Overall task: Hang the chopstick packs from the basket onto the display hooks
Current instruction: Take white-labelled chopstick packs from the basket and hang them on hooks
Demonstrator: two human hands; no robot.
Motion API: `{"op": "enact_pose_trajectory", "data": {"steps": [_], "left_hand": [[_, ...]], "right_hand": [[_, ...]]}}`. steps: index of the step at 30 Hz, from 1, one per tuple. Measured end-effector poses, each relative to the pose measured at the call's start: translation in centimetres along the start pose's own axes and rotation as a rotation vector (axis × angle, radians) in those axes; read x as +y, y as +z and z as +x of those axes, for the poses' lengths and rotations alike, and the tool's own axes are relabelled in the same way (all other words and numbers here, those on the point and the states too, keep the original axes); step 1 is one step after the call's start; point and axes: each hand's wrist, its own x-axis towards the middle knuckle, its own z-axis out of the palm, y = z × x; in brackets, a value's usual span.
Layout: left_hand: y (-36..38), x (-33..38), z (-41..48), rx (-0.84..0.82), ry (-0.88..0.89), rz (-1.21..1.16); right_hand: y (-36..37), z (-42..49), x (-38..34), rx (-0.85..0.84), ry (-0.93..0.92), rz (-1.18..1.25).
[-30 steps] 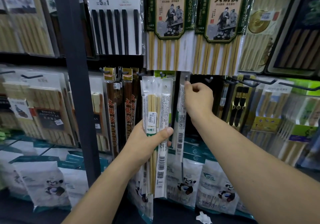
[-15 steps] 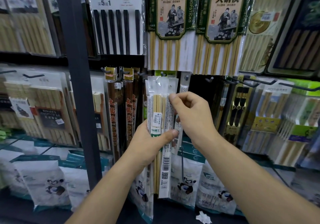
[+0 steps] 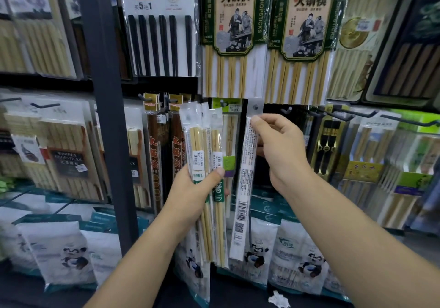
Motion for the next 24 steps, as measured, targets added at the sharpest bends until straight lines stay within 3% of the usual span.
{"op": "enact_pose_trajectory", "data": {"steps": [14,24], "left_hand": [[0.3,0.4,-0.2,-0.013,0.017,0.059],[0.4,0.1,-0.1,-0.001,-0.022,0.049]], "right_hand": [[0.5,1.4,0.5,0.072,-0.013,-0.067],[0.3,3.7,2.4,0.169,-0.04,-0.258]]}}
